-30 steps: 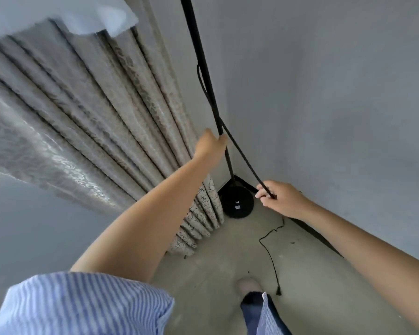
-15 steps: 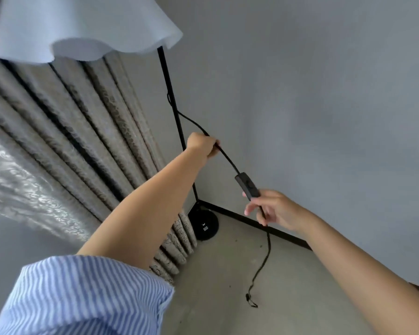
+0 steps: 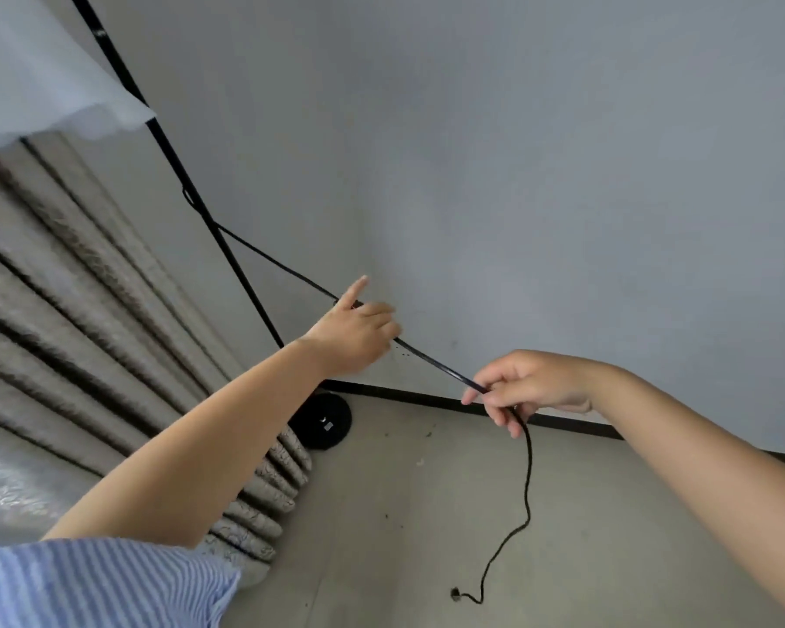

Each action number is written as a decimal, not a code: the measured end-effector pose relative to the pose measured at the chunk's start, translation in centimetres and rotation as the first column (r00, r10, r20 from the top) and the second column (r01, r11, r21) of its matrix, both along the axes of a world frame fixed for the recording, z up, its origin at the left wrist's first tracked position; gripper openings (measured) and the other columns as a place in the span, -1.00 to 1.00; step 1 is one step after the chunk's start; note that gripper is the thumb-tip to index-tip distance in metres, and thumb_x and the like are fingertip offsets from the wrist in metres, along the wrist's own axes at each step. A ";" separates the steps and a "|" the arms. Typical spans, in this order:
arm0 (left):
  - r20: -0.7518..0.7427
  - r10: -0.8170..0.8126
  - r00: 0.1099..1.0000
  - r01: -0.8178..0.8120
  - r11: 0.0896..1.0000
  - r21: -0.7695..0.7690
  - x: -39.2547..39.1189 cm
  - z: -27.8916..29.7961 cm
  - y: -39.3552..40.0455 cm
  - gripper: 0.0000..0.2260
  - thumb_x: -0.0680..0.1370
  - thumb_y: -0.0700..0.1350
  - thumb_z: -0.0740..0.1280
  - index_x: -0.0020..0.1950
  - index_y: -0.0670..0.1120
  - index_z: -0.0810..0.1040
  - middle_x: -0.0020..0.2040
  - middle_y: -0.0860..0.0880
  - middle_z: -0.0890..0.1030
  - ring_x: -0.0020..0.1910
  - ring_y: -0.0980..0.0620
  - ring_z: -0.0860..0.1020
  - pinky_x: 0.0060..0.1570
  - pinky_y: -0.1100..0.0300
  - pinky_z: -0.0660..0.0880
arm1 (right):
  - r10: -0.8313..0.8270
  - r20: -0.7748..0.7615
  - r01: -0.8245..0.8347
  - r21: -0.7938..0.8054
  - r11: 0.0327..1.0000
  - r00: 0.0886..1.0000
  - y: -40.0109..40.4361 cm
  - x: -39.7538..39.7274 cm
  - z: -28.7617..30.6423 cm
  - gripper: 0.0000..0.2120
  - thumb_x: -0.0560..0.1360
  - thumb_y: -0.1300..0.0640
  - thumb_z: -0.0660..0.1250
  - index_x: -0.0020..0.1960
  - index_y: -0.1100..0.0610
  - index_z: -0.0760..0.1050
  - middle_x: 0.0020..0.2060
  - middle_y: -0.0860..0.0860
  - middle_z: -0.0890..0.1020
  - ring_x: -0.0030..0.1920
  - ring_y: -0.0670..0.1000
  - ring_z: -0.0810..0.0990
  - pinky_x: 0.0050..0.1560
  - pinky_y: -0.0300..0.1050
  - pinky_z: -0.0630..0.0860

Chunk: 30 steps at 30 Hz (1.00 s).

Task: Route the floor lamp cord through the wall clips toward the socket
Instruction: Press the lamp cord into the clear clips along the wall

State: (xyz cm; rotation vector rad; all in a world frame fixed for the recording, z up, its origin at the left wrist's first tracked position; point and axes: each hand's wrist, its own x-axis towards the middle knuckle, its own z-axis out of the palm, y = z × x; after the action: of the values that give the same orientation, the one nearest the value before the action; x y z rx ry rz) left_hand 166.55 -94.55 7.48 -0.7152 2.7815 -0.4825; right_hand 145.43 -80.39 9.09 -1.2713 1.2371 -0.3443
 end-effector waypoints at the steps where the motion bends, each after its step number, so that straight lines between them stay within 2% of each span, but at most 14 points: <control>1: 0.001 -0.016 1.000 0.016 0.999 -0.040 -0.3 -0.1 0.0 -0.76 0.60 -0.20 0.10 0.25 -0.11 0.38 0.18 -0.09 0.55 0.32 -0.06 0.37 0.48 -0.11 -0.14 | 0.000 -0.011 0.000 -0.007 1.000 1.000 0.2 -0.3 0.3 -0.74 0.52 0.32 0.12 -0.11 0.04 0.50 -0.48 -0.07 0.53 -0.52 -0.13 0.52 -0.40 -0.34 0.52; 3: -0.029 0.080 0.996 -0.081 0.995 -0.050 -0.3 0.0 -0.4 -0.79 0.59 -0.27 0.08 0.18 -0.17 0.40 0.04 -0.12 0.59 0.18 -0.08 0.44 0.49 -0.03 -0.06 | -0.015 -0.054 0.014 -0.015 1.000 0.998 0.6 -1.3 1.0 -0.79 0.53 0.28 0.13 -0.10 0.05 0.50 -0.49 -0.06 0.52 -0.53 -0.12 0.52 -0.39 -0.32 0.53; 5: -0.029 0.206 0.978 -0.208 0.977 -0.051 0.1 0.0 -1.2 -0.77 0.57 -0.30 0.08 0.19 -0.18 0.39 0.09 -0.12 0.58 0.21 -0.08 0.41 0.48 -0.01 -0.03 | -0.050 -0.113 0.048 -0.017 0.999 0.992 1.1 -2.8 1.6 -0.79 0.54 0.21 0.13 -0.13 0.06 0.52 -0.52 -0.06 0.51 -0.54 -0.10 0.50 -0.39 -0.30 0.53; 8: 0.053 0.392 0.918 -0.392 0.920 -0.026 1.7 -0.4 -2.1 -0.70 0.54 -0.34 0.08 0.25 -0.15 0.37 0.22 -0.10 0.52 0.32 -0.08 0.33 0.48 -0.02 -0.05 | -0.098 -0.191 0.096 -0.023 0.995 0.977 1.7 -4.5 1.9 -0.74 0.55 0.16 0.12 -0.19 0.08 0.55 -0.60 -0.08 0.44 -0.60 -0.09 0.38 -0.47 -0.29 0.47; 10: 0.137 0.451 0.882 -0.458 0.889 0.022 2.8 -0.9 -2.4 -0.71 0.55 -0.33 0.09 0.24 -0.15 0.40 0.26 -0.11 0.49 0.32 -0.08 0.35 0.45 0.01 0.08 | -0.135 -0.209 0.130 -0.039 0.991 0.968 1.6 -4.5 1.4 -0.74 0.55 0.16 0.11 -0.20 0.09 0.54 -0.64 -0.12 0.38 -0.63 -0.11 0.28 -0.52 -0.31 0.37; 13: 0.122 0.490 0.863 -0.503 0.817 0.282 3.2 -2.2 -3.0 -0.78 0.63 -0.19 0.08 0.17 -0.21 0.46 0.19 -0.17 0.55 0.17 -0.13 0.49 0.23 0.07 0.39 | -0.233 -0.189 0.215 -0.110 0.970 0.954 0.2 -3.1 0.0 -0.74 0.55 0.18 0.12 -0.24 0.11 0.51 -0.58 -0.05 0.34 -0.64 -0.15 0.22 -0.57 -0.35 0.24; 16: 0.026 0.561 0.827 -0.483 0.687 0.543 2.4 -3.2 -3.5 -0.71 0.65 -0.13 0.03 0.18 -0.27 0.44 0.18 -0.25 0.54 0.16 -0.18 0.49 0.16 0.04 0.41 | -0.377 -0.148 0.333 -0.254 0.908 0.914 -2.5 -1.7 -1.7 -0.73 0.54 0.23 0.12 -0.28 0.12 0.48 -0.51 0.02 0.31 -0.67 -0.18 0.22 -0.62 -0.38 0.19; 19: -0.035 0.639 0.769 -0.462 0.593 0.659 1.6 -4.7 -4.9 -0.71 0.64 -0.15 0.03 0.12 -0.29 0.47 0.15 -0.27 0.57 0.14 -0.17 0.51 0.17 0.07 0.41 | -0.514 -0.134 0.451 -0.329 0.830 0.847 -5.5 -1.3 -3.7 -0.76 0.54 0.24 0.09 -0.20 0.17 0.49 -0.47 0.03 0.38 -0.65 -0.16 0.23 -0.65 -0.40 0.19; 22: -0.059 0.666 0.744 -0.459 0.573 0.679 0.4 -6.4 -7.3 -0.73 0.64 -0.18 0.02 0.14 -0.27 0.46 0.17 -0.25 0.55 0.14 -0.17 0.50 0.16 0.07 0.41 | -0.517 -0.153 0.452 -0.324 0.831 0.842 -9.4 -1.2 -5.8 -0.79 0.54 0.22 0.09 -0.02 0.23 0.49 -0.43 0.01 0.44 -0.56 -0.08 0.26 -0.64 -0.40 0.21; 24: -0.033 0.640 0.768 -0.454 0.581 0.676 -0.5 -7.7 -9.4 -0.74 0.64 -0.17 0.03 0.17 -0.25 0.44 0.21 -0.22 0.53 0.16 -0.17 0.48 0.17 0.05 0.41 | -0.482 -0.198 0.404 -0.333 0.852 0.854 -12.9 -1.2 -7.3 -0.78 0.55 0.20 0.09 0.01 0.22 0.50 -0.43 -0.01 0.45 -0.52 -0.07 0.27 -0.60 -0.39 0.23; 27: -0.010 0.602 0.798 -0.463 0.623 0.630 -1.5 -9.9 -13.0 -0.70 0.66 -0.12 -0.01 0.12 -0.27 0.43 0.13 -0.26 0.55 0.09 -0.21 0.50 0.12 -0.01 0.44 | -0.404 -0.289 0.305 -0.331 0.893 0.868 -18.7 -1.5 -10.4 -0.74 0.55 0.18 0.08 0.02 0.23 0.51 -0.44 -0.03 0.44 -0.47 -0.09 0.32 -0.53 -0.39 0.27; 30: 0.008 0.590 0.807 -0.481 0.650 0.588 -1.4 -12.5 -17.3 -0.75 0.65 -0.14 0.00 0.13 -0.26 0.38 0.07 -0.27 0.56 0.00 -0.20 0.52 0.03 -0.04 0.47 | -0.360 -0.331 0.263 -0.305 0.916 0.872 -23.8 -1.3 -13.7 -0.73 0.55 0.18 0.08 0.06 0.23 0.52 -0.44 -0.08 0.42 -0.43 -0.10 0.34 -0.43 -0.31 0.27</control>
State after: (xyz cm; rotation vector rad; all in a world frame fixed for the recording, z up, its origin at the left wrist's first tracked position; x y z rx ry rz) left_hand 165.16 -111.85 -5.02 -1.3985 2.4436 0.5434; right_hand 144.14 -104.20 -4.63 -1.3937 1.7915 -0.5189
